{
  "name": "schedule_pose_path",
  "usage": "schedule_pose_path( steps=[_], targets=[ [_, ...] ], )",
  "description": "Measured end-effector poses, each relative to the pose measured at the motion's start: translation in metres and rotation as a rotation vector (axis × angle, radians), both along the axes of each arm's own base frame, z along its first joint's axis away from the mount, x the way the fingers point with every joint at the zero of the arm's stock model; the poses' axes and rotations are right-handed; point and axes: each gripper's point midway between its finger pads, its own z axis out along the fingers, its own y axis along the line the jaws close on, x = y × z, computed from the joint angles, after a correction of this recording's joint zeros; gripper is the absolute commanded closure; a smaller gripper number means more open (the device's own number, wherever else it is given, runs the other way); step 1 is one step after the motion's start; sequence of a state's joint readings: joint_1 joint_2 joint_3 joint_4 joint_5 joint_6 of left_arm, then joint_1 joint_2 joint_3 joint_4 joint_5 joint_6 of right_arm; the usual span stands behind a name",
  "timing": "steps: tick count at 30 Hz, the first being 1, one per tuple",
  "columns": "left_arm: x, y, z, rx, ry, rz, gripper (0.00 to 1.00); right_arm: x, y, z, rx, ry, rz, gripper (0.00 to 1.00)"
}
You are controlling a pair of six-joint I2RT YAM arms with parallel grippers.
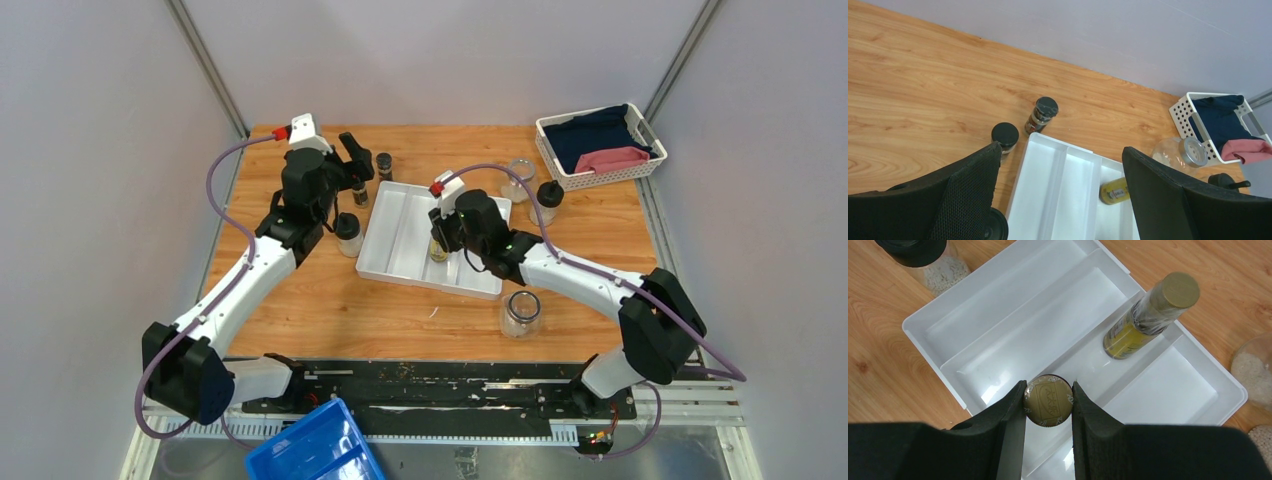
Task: Organize the condiment bottles
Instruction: Place the bottle in the storage box.
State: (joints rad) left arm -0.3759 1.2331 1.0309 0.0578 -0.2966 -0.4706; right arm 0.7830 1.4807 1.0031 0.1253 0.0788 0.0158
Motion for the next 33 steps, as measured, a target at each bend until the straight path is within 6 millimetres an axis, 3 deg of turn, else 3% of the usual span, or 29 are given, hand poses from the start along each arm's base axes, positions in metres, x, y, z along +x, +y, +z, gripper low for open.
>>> schedule_pose_path(
  steps=[7, 30, 33],
  targets=[
    [0.001, -0.001, -0.002, 0.001, 0.004, -0.001, 0.07, -0.001, 0.0, -0.015, -0.014, 0.028, -0.005, 1.0],
    [0.007, -0.003, -0.021, 0.014, 0.027, -0.002, 0.06, 0.008, -0.003, -0.022, -0.013, 0.031, -0.024, 1.0],
    [0.008, -0.004, -0.021, 0.013, 0.025, -0.002, 0.06, 0.009, -0.002, -0.022, -0.011, 0.029, -0.025, 0.9]
  ],
)
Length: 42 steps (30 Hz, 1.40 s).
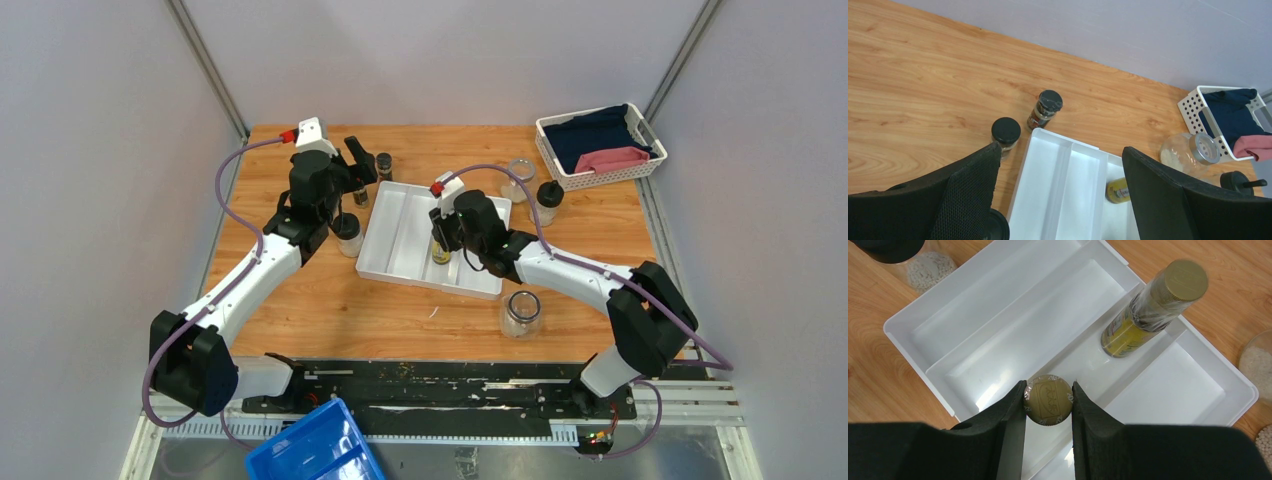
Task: Organize the condiment bottles
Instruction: Place the bottle in the storage box.
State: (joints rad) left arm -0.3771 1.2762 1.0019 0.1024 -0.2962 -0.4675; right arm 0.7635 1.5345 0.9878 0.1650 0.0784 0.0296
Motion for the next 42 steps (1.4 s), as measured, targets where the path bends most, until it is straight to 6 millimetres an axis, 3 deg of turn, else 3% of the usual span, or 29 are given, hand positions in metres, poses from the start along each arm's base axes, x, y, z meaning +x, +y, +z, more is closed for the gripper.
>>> schedule_pose_path(
  steps=[7, 13, 28, 42],
  targets=[
    [0.0, 0.0, 0.0, 0.0, 0.0, 0.0, 0.06, 0.002, 0.001, 0.0, 0.003, -0.003, 0.0, 0.56],
    [0.001, 0.0, -0.002, 0.001, 0.003, 0.0, 0.06, 0.003, 0.002, -0.007, -0.009, 0.015, -0.001, 0.38],
    [0.001, -0.001, -0.002, 0.0, 0.001, 0.0, 0.06, 0.003, 0.004, -0.004, -0.014, 0.023, 0.003, 0.34],
    [0.0, 0.0, 0.001, 0.005, -0.007, -0.001, 0.06, 0.01, 0.015, 0.084, 0.07, -0.098, 0.041, 0.32]
  ],
)
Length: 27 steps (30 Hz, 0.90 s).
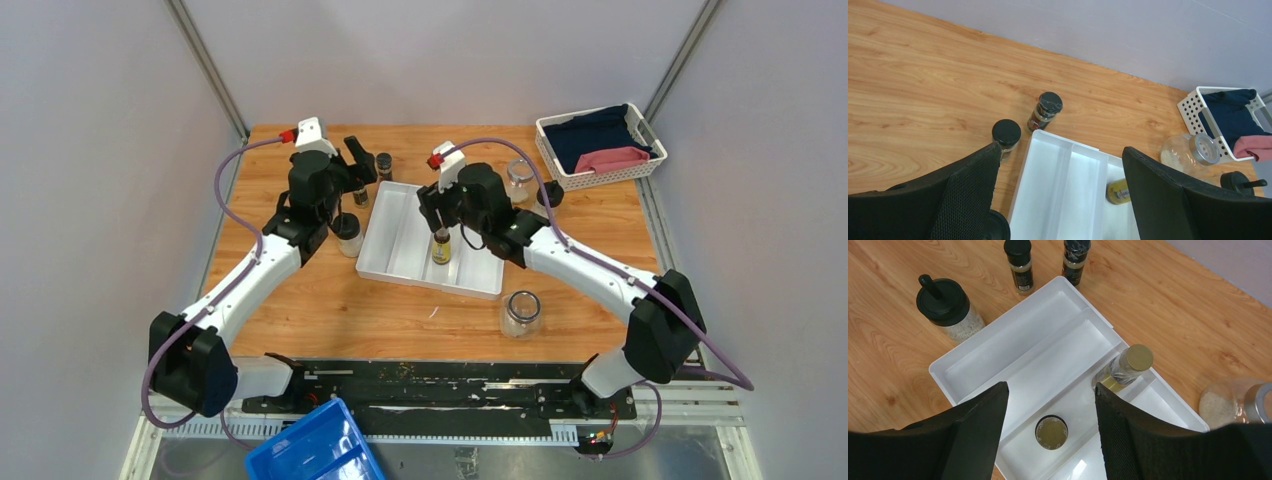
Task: Organize the condiment bottles
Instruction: Place the bottle in the storage box, then pick up the bottle from the center of the board.
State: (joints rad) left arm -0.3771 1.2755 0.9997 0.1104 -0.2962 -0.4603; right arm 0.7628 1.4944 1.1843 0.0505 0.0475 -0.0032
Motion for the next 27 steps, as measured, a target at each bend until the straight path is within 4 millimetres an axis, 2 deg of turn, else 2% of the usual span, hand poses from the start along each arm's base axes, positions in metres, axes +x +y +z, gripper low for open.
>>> schedule_pose_path(
  steps=[6, 12, 18, 24, 27],
  targets=[
    [-0.003, 0.001, 0.008, 0.012, -0.02, -0.012, 0.06, -0.002, -0.007, 0.018, -0.024, -0.031, 0.0, 0.31],
    [-0.006, -0.001, 0.011, 0.023, -0.029, -0.033, 0.06, -0.005, -0.029, 0.051, -0.027, -0.102, -0.059, 0.27],
    [-0.009, -0.008, 0.017, 0.02, -0.041, -0.077, 0.06, -0.003, -0.065, 0.075, -0.045, -0.156, -0.203, 0.21],
    [-0.012, -0.016, 0.017, 0.017, -0.041, -0.123, 0.05, 0.009, -0.111, 0.071, -0.099, -0.143, -0.381, 0.16],
    [-0.013, -0.019, 0.017, 0.018, -0.041, -0.138, 0.05, 0.017, -0.135, 0.066, -0.106, -0.118, -0.471, 0.08]
  ],
)
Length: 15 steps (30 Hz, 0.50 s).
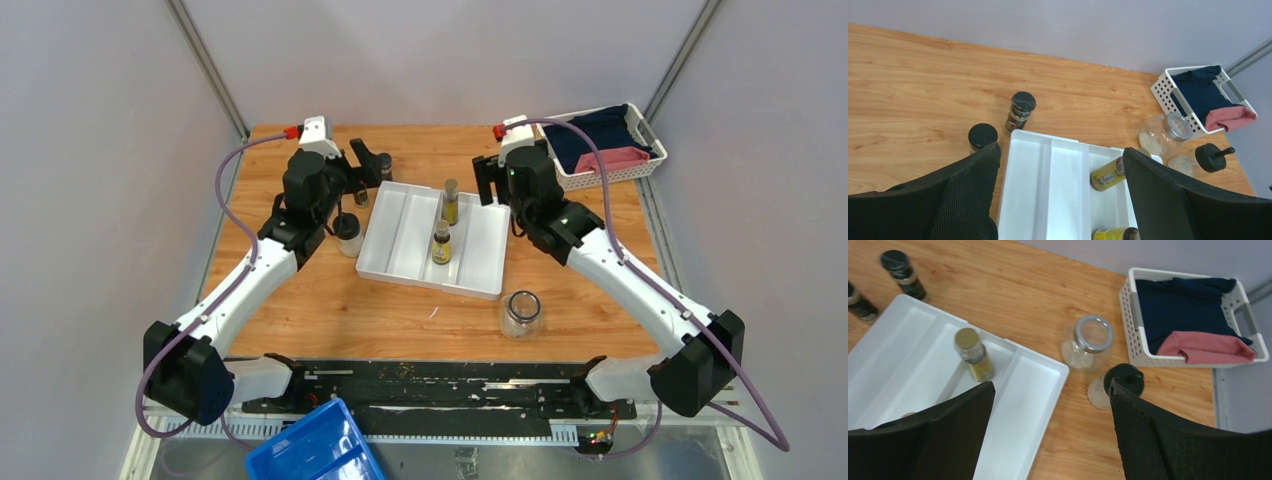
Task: Organize the condiment bottles
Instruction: Pick up the bottle from the center of the board.
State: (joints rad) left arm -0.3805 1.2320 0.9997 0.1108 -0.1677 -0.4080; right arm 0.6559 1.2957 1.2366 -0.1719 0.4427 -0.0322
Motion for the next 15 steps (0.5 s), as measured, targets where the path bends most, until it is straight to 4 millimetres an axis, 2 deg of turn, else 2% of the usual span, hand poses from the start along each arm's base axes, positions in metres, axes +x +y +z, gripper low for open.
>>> schedule_pose_path(
  steps=[3, 8, 11, 15],
  targets=[
    [-0.001, -0.004, 0.0, 0.0, 0.0, -0.015, 0.05, 0.009, -0.027, -0.008, 0.015, 0.04, -0.09, 0.07],
    [-0.003, -0.009, 0.0, -0.002, 0.001, -0.032, 0.05, 0.04, -0.064, -0.016, 0.075, 0.108, -0.215, 0.07],
    [-0.004, -0.012, 0.0, -0.002, 0.001, -0.043, 0.05, 0.06, -0.072, -0.024, 0.103, 0.153, -0.242, 0.08],
    [-0.005, -0.015, 0.0, -0.003, 0.001, -0.052, 0.05, 0.084, -0.07, -0.046, 0.118, 0.224, -0.24, 0.09]
  ],
)
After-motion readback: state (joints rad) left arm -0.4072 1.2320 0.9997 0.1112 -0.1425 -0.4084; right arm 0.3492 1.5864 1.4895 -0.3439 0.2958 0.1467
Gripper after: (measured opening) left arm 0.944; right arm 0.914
